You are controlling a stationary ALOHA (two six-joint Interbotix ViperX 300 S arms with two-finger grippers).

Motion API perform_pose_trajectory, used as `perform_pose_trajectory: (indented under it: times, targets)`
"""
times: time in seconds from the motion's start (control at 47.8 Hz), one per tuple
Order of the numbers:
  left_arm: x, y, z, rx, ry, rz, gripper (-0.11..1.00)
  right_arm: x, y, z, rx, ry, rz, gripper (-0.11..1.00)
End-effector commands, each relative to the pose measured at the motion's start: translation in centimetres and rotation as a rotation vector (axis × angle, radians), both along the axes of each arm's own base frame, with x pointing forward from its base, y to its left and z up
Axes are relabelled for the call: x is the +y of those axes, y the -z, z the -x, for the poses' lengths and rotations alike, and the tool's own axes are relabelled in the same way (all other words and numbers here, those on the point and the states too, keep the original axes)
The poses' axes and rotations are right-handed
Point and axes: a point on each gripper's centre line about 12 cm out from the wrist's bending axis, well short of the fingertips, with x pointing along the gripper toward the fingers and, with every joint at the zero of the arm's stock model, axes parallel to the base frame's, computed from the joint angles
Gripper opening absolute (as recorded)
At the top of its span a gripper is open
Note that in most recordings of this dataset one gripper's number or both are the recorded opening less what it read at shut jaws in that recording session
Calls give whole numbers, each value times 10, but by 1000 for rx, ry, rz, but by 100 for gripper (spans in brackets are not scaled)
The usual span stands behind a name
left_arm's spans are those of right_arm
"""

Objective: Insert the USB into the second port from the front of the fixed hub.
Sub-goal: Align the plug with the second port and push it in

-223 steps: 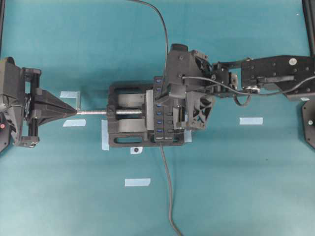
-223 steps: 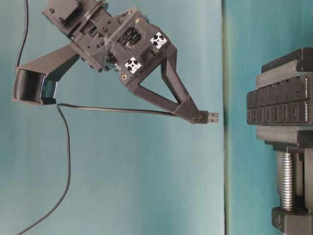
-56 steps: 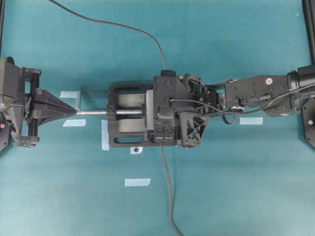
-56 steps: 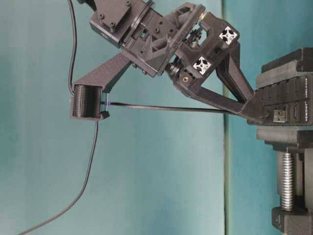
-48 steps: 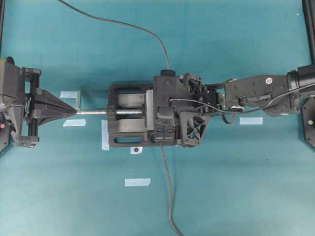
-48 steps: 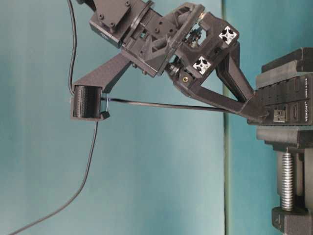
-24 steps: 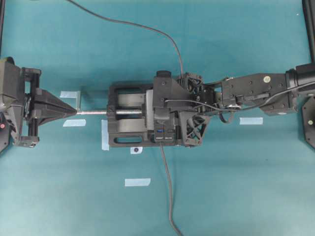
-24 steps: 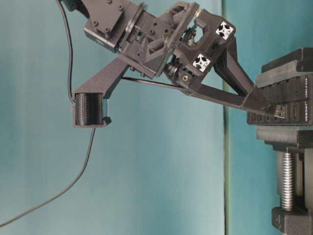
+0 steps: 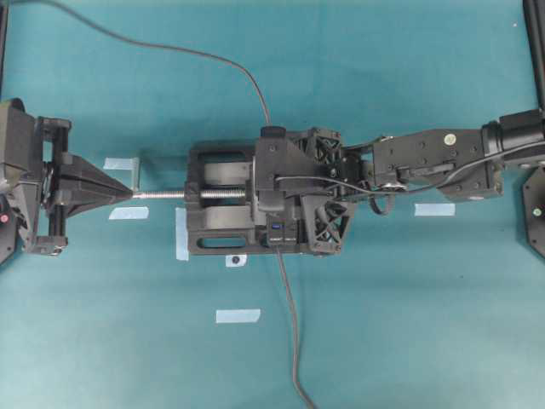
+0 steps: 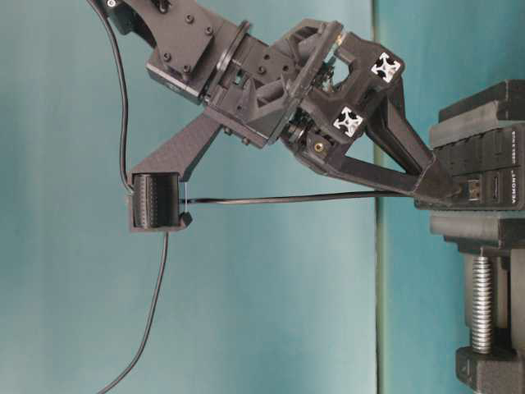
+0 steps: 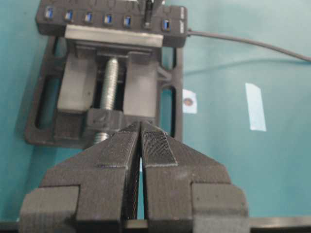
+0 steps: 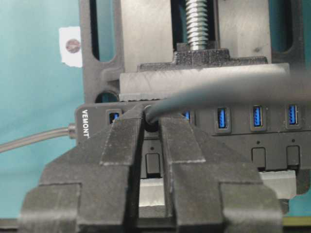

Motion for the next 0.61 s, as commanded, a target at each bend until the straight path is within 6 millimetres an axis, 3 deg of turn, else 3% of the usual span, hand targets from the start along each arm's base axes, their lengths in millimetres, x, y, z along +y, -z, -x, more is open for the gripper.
perform_pose_trajectory:
  times: [0.0, 0.586]
  targets:
    - [0, -7, -4, -26, -1, 0, 0, 0, -6, -2, -17, -5, 5, 5]
    - [0, -8, -3, -29, 0, 0, 0, 1, 0, 3, 3, -5, 1, 5]
